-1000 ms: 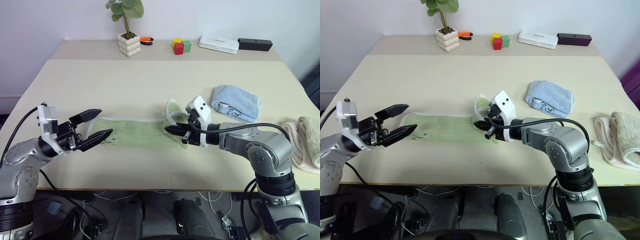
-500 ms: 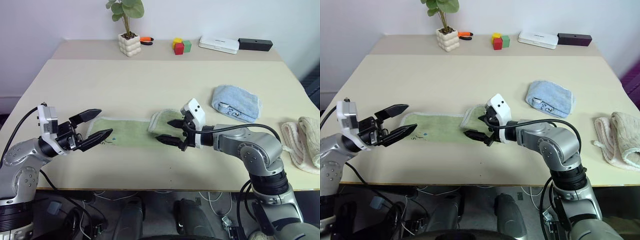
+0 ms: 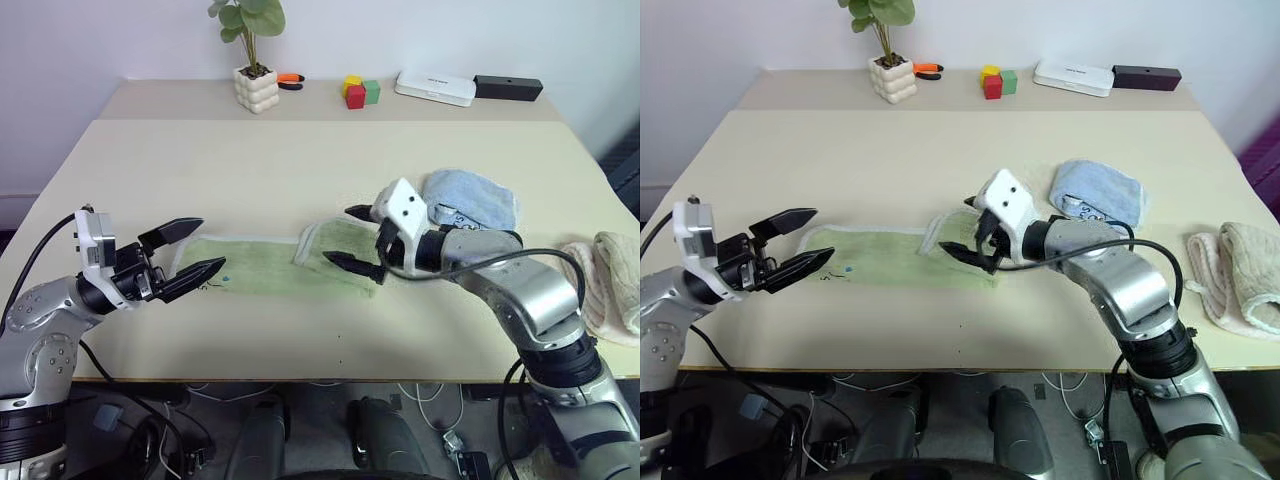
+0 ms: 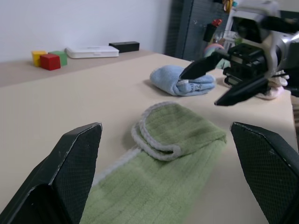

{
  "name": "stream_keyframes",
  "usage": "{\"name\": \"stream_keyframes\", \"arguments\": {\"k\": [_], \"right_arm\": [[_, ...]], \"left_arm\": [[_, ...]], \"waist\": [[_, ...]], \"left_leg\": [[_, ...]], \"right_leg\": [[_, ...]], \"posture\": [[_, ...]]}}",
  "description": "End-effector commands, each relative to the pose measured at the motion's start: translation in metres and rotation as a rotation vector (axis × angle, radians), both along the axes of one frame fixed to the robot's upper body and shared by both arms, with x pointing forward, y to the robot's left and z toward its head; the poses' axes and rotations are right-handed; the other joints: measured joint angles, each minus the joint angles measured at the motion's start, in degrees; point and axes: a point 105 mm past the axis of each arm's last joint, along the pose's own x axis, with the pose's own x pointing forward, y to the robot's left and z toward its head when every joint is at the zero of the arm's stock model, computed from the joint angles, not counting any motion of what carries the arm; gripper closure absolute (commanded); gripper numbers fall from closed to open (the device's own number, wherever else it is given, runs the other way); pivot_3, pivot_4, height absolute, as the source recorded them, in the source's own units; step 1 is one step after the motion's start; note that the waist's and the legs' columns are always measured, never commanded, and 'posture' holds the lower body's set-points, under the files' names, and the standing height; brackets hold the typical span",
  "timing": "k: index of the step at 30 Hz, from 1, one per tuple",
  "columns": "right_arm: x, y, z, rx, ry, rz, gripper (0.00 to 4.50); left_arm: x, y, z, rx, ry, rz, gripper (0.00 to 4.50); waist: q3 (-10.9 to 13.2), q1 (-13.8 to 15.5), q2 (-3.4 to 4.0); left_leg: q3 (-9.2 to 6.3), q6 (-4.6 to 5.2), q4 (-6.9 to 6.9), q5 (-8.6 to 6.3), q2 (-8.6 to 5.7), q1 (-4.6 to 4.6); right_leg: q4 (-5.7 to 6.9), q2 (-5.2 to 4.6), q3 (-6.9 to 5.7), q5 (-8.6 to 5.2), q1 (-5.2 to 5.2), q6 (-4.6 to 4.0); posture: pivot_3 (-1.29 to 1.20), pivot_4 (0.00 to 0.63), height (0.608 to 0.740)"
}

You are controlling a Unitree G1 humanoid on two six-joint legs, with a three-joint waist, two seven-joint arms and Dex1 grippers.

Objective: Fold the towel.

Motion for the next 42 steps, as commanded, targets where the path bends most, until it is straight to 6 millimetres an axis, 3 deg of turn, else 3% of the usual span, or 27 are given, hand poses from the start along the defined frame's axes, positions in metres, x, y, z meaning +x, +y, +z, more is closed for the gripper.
{"name": "stream_keyframes", "arguments": {"k": [1, 6, 13, 20, 23, 29, 42], "right_arm": [[-0.018, 0.016, 0.011, 0.014, -0.093, 0.082, 0.06], [-0.010, 0.023, -0.006, -0.029, -0.133, -0.002, 0.06], [0.002, 0.024, -0.044, -0.068, 0.003, -0.088, 0.06], [0.010, 0.022, -0.055, -0.053, 0.114, -0.130, 0.06], [0.012, 0.020, -0.060, -0.063, 0.134, -0.144, 1.40], [0.011, 0.019, -0.057, -0.054, 0.144, -0.140, 4.39], [-0.001, 0.013, -0.025, 0.010, 0.065, -0.028, 4.45]], "left_arm": [[-0.001, 0.001, 0.009, 0.023, -0.046, -0.003, 0.00], [0.000, 0.000, 0.009, 0.021, -0.046, -0.006, 0.00], [0.001, -0.003, 0.010, 0.020, -0.045, -0.020, 0.00], [-0.010, -0.007, 0.006, 0.031, -0.020, -0.058, 0.00], [-0.021, -0.010, 0.000, 0.022, 0.047, -0.110, 0.00], [-0.018, -0.005, 0.001, 0.024, 0.029, -0.065, 0.00], [-0.012, -0.004, 0.003, 0.028, 0.017, -0.054, 0.00]], "waist": [[0.0, 0.0, 0.00], [0.0, 0.1, -0.01], [0.0, 0.1, -0.01], [0.0, 0.0, -0.01], [0.0, -0.1, 0.00], [0.0, 0.2, 0.00], [0.0, 0.1, 0.00]], "left_leg": [[0.00, 0.00, 0.00, 0.00, 0.00, 0.00], [-0.02, 0.00, 0.02, 0.00, 0.00, 0.00], [-0.02, 0.00, 0.02, 0.00, -0.01, 0.00], [-0.03, 0.00, 0.02, 0.00, -0.01, 0.00], [-0.04, 0.00, 0.00, 0.00, 0.00, 0.00], [-0.05, 0.00, 0.03, 0.00, -0.01, 0.01], [-0.05, 0.00, 0.03, 0.00, -0.01, 0.01]], "right_leg": [[0.00, 0.00, 0.00, 0.00, 0.00, 0.00], [0.00, -0.01, 0.00, 0.00, 0.03, -0.01], [0.00, -0.03, 0.00, 0.00, 0.03, -0.01], [0.01, -0.01, 0.00, 0.01, 0.03, -0.01], [0.01, -0.01, 0.00, 0.01, 0.02, -0.02], [0.01, -0.03, -0.02, 0.01, 0.05, -0.03], [0.01, -0.01, -0.02, 0.02, 0.05, -0.02]], "posture": [[0.00, 0.150, 0.740], [0.00, 0.150, 0.740], [0.00, 0.150, 0.740], [0.00, 0.150, 0.740], [0.00, 0.150, 0.740], [0.00, 0.150, 0.740], [0.00, 0.150, 0.740]]}}
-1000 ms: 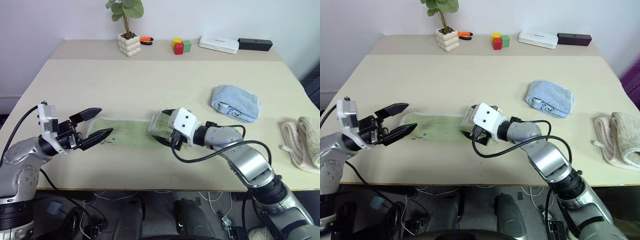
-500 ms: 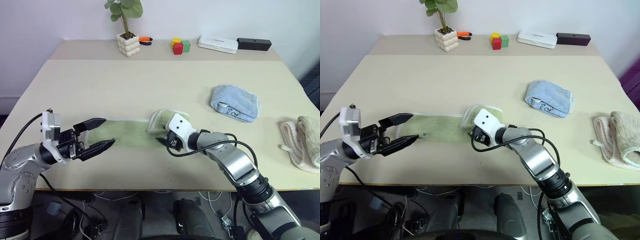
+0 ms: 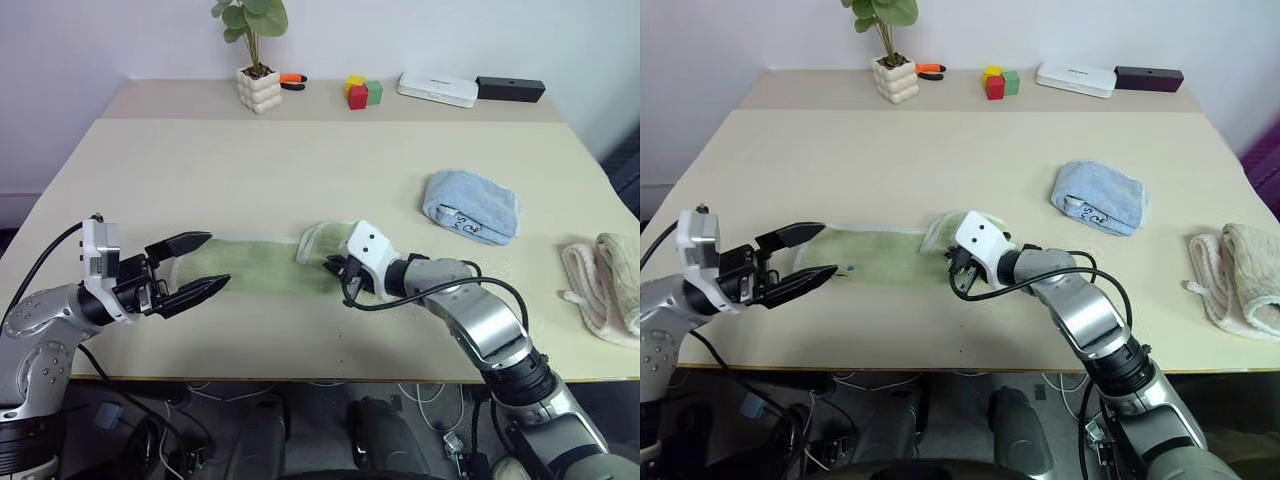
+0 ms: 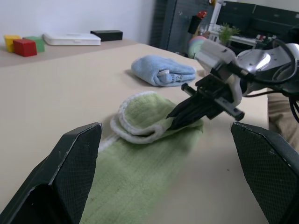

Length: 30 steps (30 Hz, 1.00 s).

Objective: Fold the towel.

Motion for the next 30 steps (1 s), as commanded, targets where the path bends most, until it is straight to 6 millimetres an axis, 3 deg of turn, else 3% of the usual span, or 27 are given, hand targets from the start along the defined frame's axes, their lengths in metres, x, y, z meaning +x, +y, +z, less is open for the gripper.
{"name": "stream_keyframes", "arguments": {"k": [1, 12, 20, 29, 30], "right_arm": [[-0.008, 0.001, 0.025, 0.053, -0.081, 0.058, 4.45], [-0.023, -0.002, -0.005, -0.027, -0.021, 0.128, 4.45], [-0.032, 0.009, -0.011, 0.004, 0.014, 0.183, 4.45], [-0.024, 0.011, -0.002, 0.043, -0.025, 0.133, 0.21], [-0.024, 0.009, 0.001, 0.055, -0.026, 0.139, 0.10]], "left_arm": [[0.001, 0.003, 0.007, 0.005, -0.041, 0.013, 0.00], [0.002, 0.004, 0.009, 0.008, -0.046, 0.017, 0.00], [0.002, 0.005, 0.009, 0.014, -0.047, 0.024, 0.00], [0.002, 0.006, 0.009, 0.014, -0.046, 0.027, 0.00], [0.002, 0.005, 0.008, 0.015, -0.045, 0.027, 0.00]], "waist": [[0.0, 0.0, 0.00], [0.0, 0.0, 0.00], [0.0, 0.0, -0.01], [0.0, 0.0, -0.01], [0.0, 0.1, -0.01]], "left_leg": [[0.00, 0.00, 0.00, 0.00, 0.00, 0.00], [0.00, 0.00, -0.01, 0.00, 0.01, 0.01], [0.00, 0.00, 0.00, 0.00, 0.00, 0.01], [0.00, 0.00, 0.00, 0.00, 0.00, 0.02], [0.00, 0.00, 0.01, 0.00, 0.00, 0.02]], "right_leg": [[0.00, 0.00, 0.00, 0.00, 0.00, 0.00], [0.00, 0.01, 0.00, 0.00, 0.01, 0.00], [0.00, 0.00, 0.00, 0.00, 0.01, 0.00], [0.00, 0.00, 0.00, 0.00, 0.02, 0.00], [0.00, 0.00, 0.00, 0.00, 0.02, 0.00]], "posture": [[0.00, 0.150, 0.740], [0.00, 0.150, 0.740], [0.00, 0.150, 0.740], [0.00, 0.150, 0.740], [0.00, 0.150, 0.740]]}}
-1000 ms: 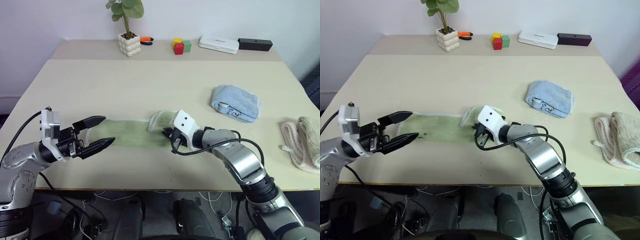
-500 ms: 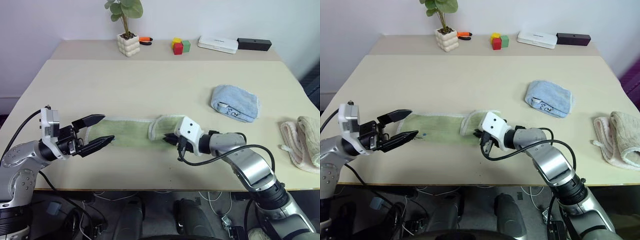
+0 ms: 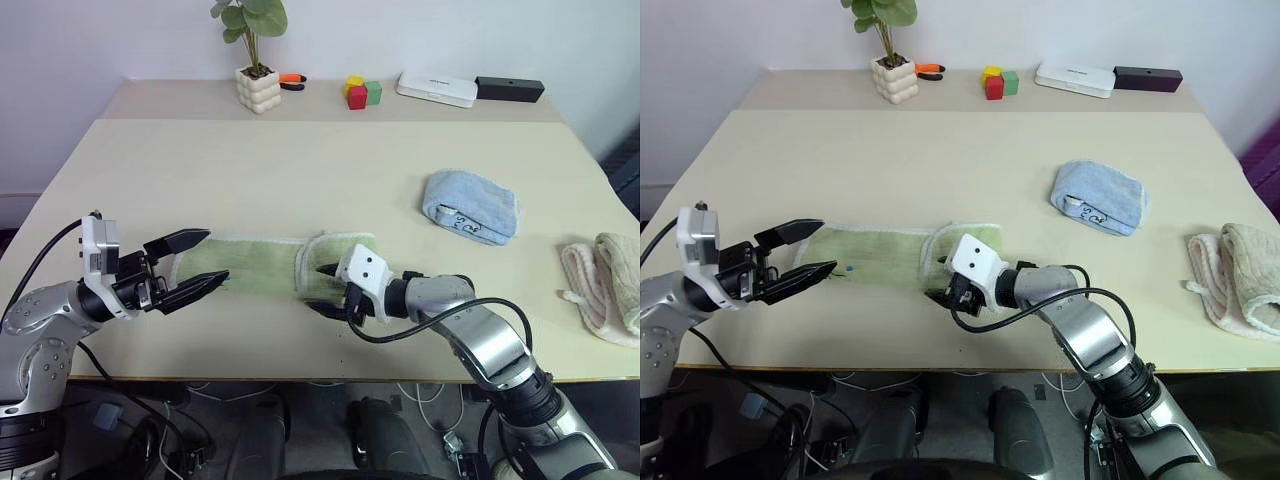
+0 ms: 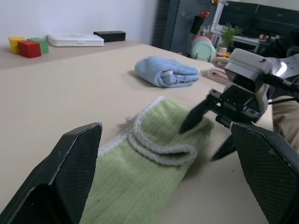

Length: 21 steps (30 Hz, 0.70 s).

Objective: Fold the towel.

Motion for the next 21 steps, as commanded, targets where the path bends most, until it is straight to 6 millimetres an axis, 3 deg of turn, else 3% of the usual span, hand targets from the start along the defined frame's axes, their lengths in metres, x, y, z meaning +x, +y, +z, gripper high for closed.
{"name": "stream_keyframes", "arguments": {"k": [1, 6, 9, 16, 21], "right_arm": [[0.002, -0.005, 0.020, 0.050, -0.041, 0.013, 0.10], [0.011, -0.025, 0.055, 0.202, 0.020, 0.011, 0.10], [0.034, -0.037, 0.072, 0.311, 0.045, -0.093, 0.90], [0.044, -0.018, 0.042, 0.409, 0.089, -0.205, 4.40], [0.043, -0.015, 0.014, 0.441, 0.082, -0.258, 4.46]], "left_arm": [[-0.001, 0.003, 0.008, 0.017, -0.046, 0.017, 0.00], [-0.001, 0.003, 0.007, 0.013, -0.043, 0.017, 0.00], [0.001, 0.003, 0.007, 0.009, -0.043, 0.017, 0.00], [0.001, 0.001, 0.007, 0.013, -0.045, 0.011, 0.00], [-0.001, 0.002, 0.007, 0.013, -0.044, 0.017, 0.00]], "waist": [[0.0, 0.1, 0.00], [0.0, 0.1, 0.00], [0.0, -0.2, 0.00], [0.0, -0.1, 0.01], [0.0, 0.0, 0.00]], "left_leg": [[0.00, 0.00, 0.00, 0.00, 0.00, 0.00], [0.00, 0.00, 0.02, 0.00, 0.00, 0.00], [0.00, 0.00, 0.00, 0.00, 0.02, 0.06], [0.00, 0.01, -0.05, 0.00, 0.02, 0.05], [0.01, 0.01, 0.00, 0.00, 0.01, 0.05]], "right_leg": [[0.00, 0.00, 0.00, 0.00, 0.00, 0.00], [0.00, -0.01, 0.00, 0.01, 0.03, 0.01], [0.02, 0.03, 0.00, 0.02, 0.03, -0.01], [0.04, 0.04, 0.01, 0.08, 0.01, 0.11], [0.06, 0.03, 0.02, 0.08, 0.02, 0.10]], "posture": [[0.00, 0.150, 0.740], [0.00, 0.150, 0.740], [0.00, 0.150, 0.740], [0.00, 0.150, 0.740], [0.00, 0.150, 0.740]]}}
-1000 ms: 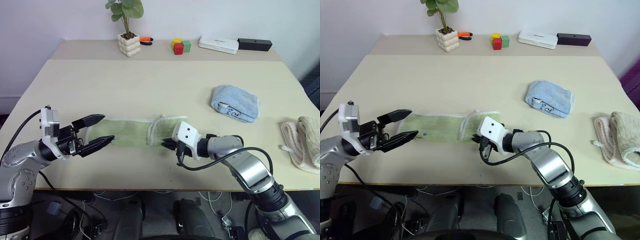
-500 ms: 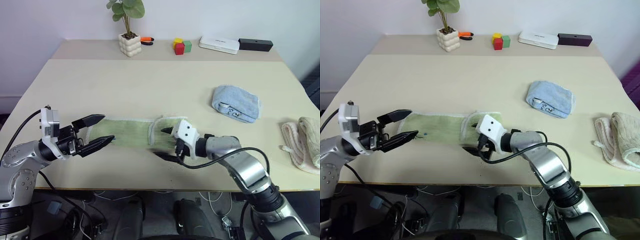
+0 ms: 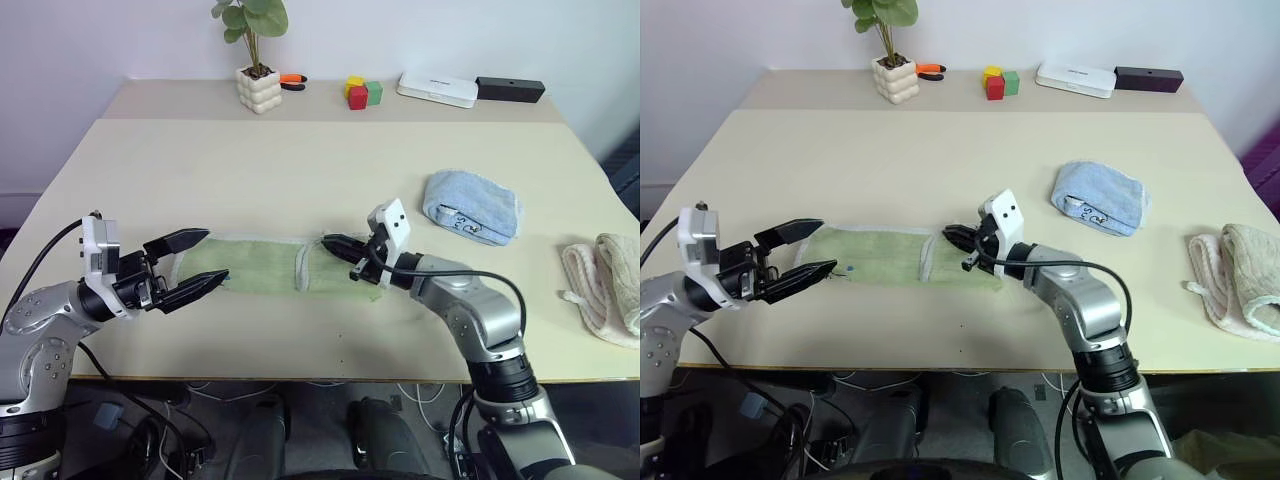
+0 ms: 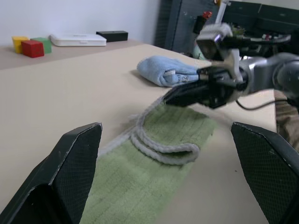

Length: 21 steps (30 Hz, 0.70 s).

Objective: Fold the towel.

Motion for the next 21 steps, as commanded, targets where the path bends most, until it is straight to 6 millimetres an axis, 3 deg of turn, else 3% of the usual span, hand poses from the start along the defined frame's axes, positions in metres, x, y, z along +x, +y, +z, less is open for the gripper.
{"name": "stream_keyframes", "arguments": {"k": [1, 5, 9, 14, 16, 19, 21], "right_arm": [[0.001, -0.002, -0.012, 0.002, -0.054, -0.039, 4.46], [0.003, -0.004, -0.047, -0.053, -0.047, -0.058, 4.46], [0.005, 0.000, -0.068, -0.074, -0.044, -0.071, 4.46], [0.001, 0.005, -0.077, -0.114, -0.065, -0.051, 4.46], [0.001, 0.010, -0.067, -0.104, -0.099, -0.037, 4.46], [0.002, 0.010, -0.047, -0.055, -0.090, -0.018, 3.69], [0.007, 0.008, -0.029, -0.035, -0.114, -0.028, 2.77]], "left_arm": [[-0.003, 0.001, 0.008, 0.013, -0.044, 0.009, 0.00], [-0.003, 0.000, 0.008, 0.012, -0.041, 0.006, 0.00], [-0.002, 0.000, 0.008, 0.012, -0.042, 0.004, 0.00], [-0.001, 0.000, 0.009, 0.014, -0.046, 0.005, 0.00], [-0.001, 0.000, 0.009, 0.016, -0.045, 0.004, 0.00], [-0.001, 0.000, 0.009, 0.016, -0.045, 0.004, 0.00], [0.000, 0.000, 0.009, 0.013, -0.044, 0.004, 0.00]], "waist": [[0.0, 0.0, -0.01], [0.0, -0.1, -0.01], [0.0, -0.2, -0.08], [-0.1, -0.2, -0.17], [-0.1, -0.2, -0.19], [-0.1, -0.2, -0.18], [-0.1, -0.2, -0.18]], "left_leg": [[0.00, 0.00, 0.00, 0.00, 0.00, 0.01], [0.01, 0.00, -0.01, 0.00, 0.00, 0.05], [0.01, 0.00, -0.03, 0.00, 0.01, 0.26], [0.02, -0.01, -0.12, -0.01, 0.04, 0.60], [0.02, -0.01, -0.12, -0.01, 0.05, 0.60], [0.02, -0.01, -0.12, -0.01, 0.06, 0.60], [0.02, -0.01, -0.13, -0.01, 0.06, 0.58]], "right_leg": [[0.00, 0.00, 0.00, 0.00, 0.01, 0.00], [0.01, 0.01, 0.00, -0.04, 0.02, -0.07], [0.02, 0.02, 0.00, -0.05, 0.20, -0.09], [0.01, 0.04, 0.01, -0.08, 0.48, -0.16], [0.01, 0.04, 0.01, -0.08, 0.48, -0.16], [0.02, 0.04, 0.03, -0.07, 0.46, -0.17], [0.02, 0.04, 0.03, -0.07, 0.44, -0.17]], "posture": [[0.00, 0.150, 0.740], [0.00, 0.150, 0.740], [0.00, 0.150, 0.740], [0.00, 0.150, 0.740], [0.00, 0.150, 0.740], [0.00, 0.150, 0.740], [0.00, 0.150, 0.740]]}}
